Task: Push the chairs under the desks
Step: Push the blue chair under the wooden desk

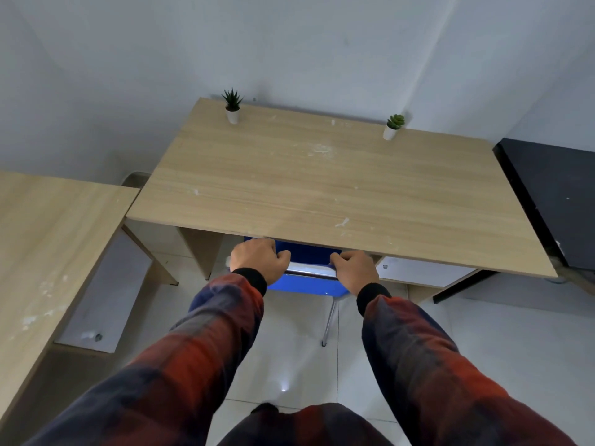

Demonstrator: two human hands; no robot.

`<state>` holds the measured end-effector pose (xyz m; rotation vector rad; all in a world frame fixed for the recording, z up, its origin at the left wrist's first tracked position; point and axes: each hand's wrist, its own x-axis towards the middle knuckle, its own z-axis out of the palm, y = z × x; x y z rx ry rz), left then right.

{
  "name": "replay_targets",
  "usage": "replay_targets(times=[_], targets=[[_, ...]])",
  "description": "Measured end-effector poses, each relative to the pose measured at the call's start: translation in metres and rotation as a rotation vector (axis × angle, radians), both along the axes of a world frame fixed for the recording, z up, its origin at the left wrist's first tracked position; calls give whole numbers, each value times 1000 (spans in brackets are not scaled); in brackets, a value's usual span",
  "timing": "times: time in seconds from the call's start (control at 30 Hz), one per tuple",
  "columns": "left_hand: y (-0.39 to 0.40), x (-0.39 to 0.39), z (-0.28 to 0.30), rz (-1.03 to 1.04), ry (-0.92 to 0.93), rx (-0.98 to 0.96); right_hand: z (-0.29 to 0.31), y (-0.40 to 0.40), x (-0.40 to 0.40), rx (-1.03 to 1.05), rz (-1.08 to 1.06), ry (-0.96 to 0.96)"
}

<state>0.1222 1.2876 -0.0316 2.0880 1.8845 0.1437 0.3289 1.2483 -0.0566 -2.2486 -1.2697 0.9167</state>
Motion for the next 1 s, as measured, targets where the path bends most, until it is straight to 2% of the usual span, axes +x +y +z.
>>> replay_targets(times=[0.33,0.57,0.77,0.87,1.0], targets=[[10,-9,-2,-4,-58,-51,5,-2,-14,-16,-54,-7],[-2,-13,6,15,-151,-38,12,-20,-6,-14,128,81],[-11,-6,13,31,-58,12,22,-33,-1,3,185,74],[-24,-5,12,-8,69,5,24,-46,-2,35,176,79],[-56,3,-1,43,-7,0,20,-66,-7,99,112,196]])
